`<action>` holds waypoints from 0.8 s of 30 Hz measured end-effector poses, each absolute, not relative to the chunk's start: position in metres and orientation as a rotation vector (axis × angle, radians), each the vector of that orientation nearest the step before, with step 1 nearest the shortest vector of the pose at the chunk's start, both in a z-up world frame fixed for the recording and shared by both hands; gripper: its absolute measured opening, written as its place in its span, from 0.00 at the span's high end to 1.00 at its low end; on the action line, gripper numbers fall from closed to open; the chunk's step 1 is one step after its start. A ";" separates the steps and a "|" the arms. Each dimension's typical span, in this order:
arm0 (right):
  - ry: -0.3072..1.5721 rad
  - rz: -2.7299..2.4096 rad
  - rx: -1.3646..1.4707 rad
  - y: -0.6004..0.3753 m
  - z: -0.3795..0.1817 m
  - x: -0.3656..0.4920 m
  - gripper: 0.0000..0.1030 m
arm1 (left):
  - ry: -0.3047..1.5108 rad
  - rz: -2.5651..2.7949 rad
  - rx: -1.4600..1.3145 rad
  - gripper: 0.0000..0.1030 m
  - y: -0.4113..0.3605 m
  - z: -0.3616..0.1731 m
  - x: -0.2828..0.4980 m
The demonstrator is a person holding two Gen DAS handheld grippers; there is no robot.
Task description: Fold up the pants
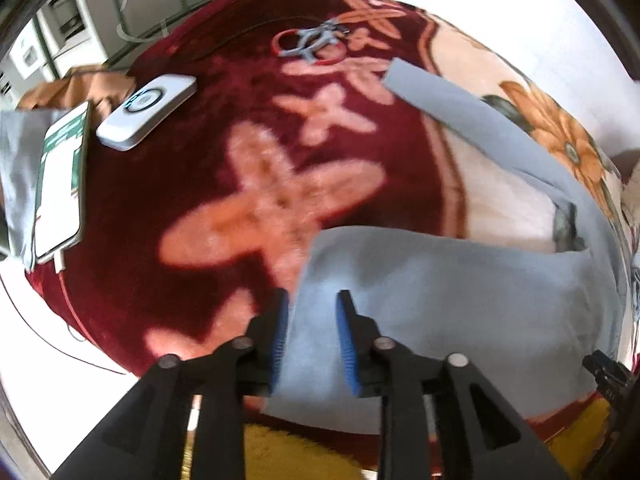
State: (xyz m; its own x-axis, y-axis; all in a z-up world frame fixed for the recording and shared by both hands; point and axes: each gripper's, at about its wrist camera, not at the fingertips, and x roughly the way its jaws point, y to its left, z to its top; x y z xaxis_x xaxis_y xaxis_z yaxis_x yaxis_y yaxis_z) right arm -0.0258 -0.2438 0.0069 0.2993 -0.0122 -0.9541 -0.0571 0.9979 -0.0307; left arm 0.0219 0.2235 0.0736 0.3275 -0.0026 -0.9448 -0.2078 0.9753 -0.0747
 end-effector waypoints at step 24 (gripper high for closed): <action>1.223 -0.182 0.128 -0.398 0.066 0.019 0.50 | 1.187 -0.312 0.109 0.48 0.022 0.084 0.056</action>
State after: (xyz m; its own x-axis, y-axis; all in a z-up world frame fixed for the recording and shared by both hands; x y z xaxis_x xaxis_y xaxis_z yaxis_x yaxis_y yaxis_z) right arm 0.0188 -0.3982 0.0662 0.3288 -0.0702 -0.9418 0.2074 0.9783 -0.0005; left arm 0.0557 0.0217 0.0842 0.3374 -0.1822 -0.9235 0.2957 0.9519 -0.0798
